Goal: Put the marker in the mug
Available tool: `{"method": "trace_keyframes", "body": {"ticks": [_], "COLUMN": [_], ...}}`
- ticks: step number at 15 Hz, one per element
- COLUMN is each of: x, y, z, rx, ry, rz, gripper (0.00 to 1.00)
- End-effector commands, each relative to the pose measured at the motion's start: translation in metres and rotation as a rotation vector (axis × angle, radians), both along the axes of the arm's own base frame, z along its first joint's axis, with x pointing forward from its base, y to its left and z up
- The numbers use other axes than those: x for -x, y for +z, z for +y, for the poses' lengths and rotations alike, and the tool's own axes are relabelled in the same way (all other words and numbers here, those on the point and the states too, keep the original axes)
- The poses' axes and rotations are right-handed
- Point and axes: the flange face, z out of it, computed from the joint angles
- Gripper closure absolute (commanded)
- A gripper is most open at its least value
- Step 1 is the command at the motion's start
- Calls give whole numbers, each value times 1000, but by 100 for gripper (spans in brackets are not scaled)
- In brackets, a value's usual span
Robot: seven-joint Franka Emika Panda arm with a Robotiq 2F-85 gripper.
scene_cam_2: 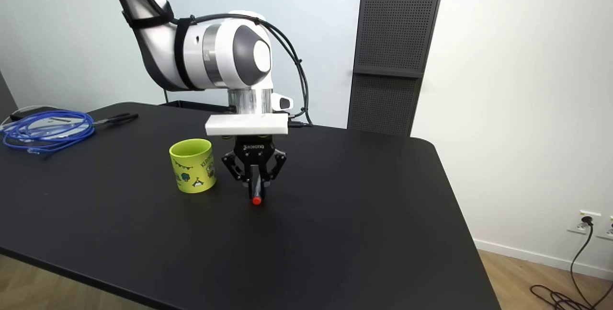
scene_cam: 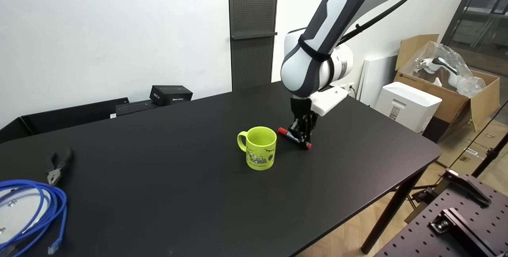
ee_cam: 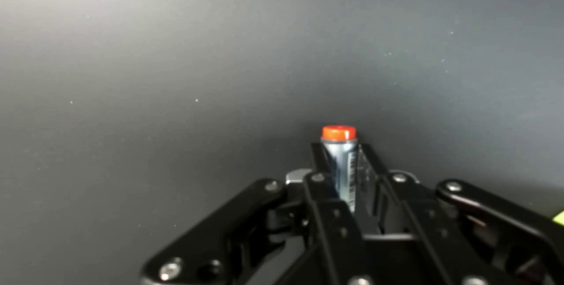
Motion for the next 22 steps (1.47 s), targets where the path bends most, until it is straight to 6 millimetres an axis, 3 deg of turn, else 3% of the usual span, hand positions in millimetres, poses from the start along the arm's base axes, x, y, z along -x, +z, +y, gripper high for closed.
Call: {"method": "trace_keyframes", "body": {"ticks": [1, 4, 11, 14, 18, 22], "x": [-5, -3, 4, 11, 20, 22], "y": [11, 39, 148, 185, 206, 207], "z": [3, 10, 43, 59, 83, 100], "rx": [16, 20, 108, 137, 119, 102], "ry": [-15, 2, 108, 151, 235, 305], "rz": [-14, -46, -68, -9, 131, 288], "gripper": [95, 95, 95, 95, 95, 95]}}
